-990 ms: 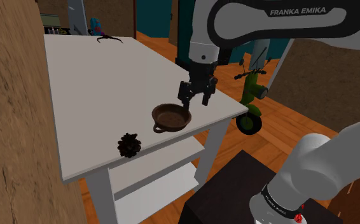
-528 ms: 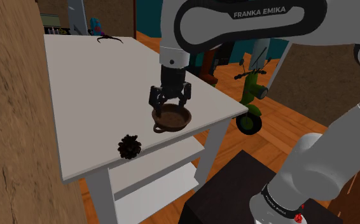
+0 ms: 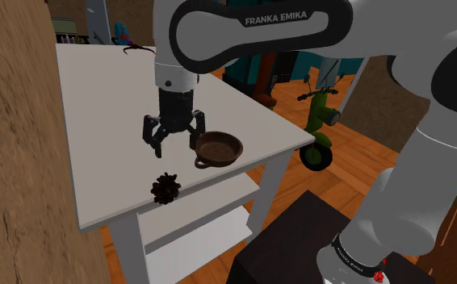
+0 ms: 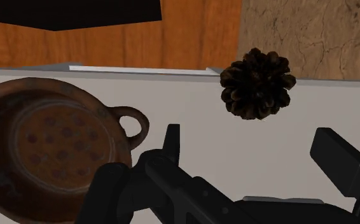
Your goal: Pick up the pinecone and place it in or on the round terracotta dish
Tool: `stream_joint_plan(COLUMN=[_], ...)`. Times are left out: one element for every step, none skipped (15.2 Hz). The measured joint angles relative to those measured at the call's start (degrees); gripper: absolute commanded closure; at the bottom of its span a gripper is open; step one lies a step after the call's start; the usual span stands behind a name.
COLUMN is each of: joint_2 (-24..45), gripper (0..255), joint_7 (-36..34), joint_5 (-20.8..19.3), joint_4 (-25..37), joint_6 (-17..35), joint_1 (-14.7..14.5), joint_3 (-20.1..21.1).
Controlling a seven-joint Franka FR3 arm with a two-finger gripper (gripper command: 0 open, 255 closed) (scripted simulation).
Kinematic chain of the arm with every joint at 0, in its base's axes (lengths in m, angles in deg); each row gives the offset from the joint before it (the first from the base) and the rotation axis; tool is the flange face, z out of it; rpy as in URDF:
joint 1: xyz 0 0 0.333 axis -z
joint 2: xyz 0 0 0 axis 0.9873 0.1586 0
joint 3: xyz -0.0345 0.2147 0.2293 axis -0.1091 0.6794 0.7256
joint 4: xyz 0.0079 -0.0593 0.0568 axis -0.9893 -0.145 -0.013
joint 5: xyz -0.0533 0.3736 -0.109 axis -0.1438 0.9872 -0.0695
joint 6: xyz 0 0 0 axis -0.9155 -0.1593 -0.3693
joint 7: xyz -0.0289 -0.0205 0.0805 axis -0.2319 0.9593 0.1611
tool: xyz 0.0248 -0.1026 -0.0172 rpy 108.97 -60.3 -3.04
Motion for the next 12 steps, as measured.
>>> stream_joint_plan(joint_2=[1.92, 4.15, 5.47, 6.16, 6.5, 6.94, 6.88, 6.92, 7.17, 7.15, 7.11, 7.16], gripper=[0, 0, 0, 0, 0, 0, 0, 0, 0, 0, 0, 0], joint_7=[-0.88, -1.83, -2.49, -2.84, -3.1, -3.2, -3.17, -3.21, -3.25, -3.2, -3.22, -3.23], joint_5=[-0.5, -1.14, -1.53, -1.74, -1.83, -1.99, -1.94, -1.95, -2.03, -1.99, -1.97, -1.99], joint_4=[1.55, 3.48, 4.63, 4.83, 4.58, 4.45, 3.75, 3.08, 2.5, 1.79, 1.44, 1.37], joint_6=[0.39, 0.72, 0.86, 1.36, 1.98, 2.54, 3.18, 3.91, 4.73, 5.4, 5.73, 5.86], joint_1=[-0.5, -1.1, -1.52, -1.79, -1.98, -2.1, -2.11, -2.16, -2.24, -2.24, -2.27, -2.28], joint_3=[0.32, 0.61, 0.78, 0.88, 0.97, 0.99, 1.0, 1.03, 1.04, 1.05, 1.07, 1.07])
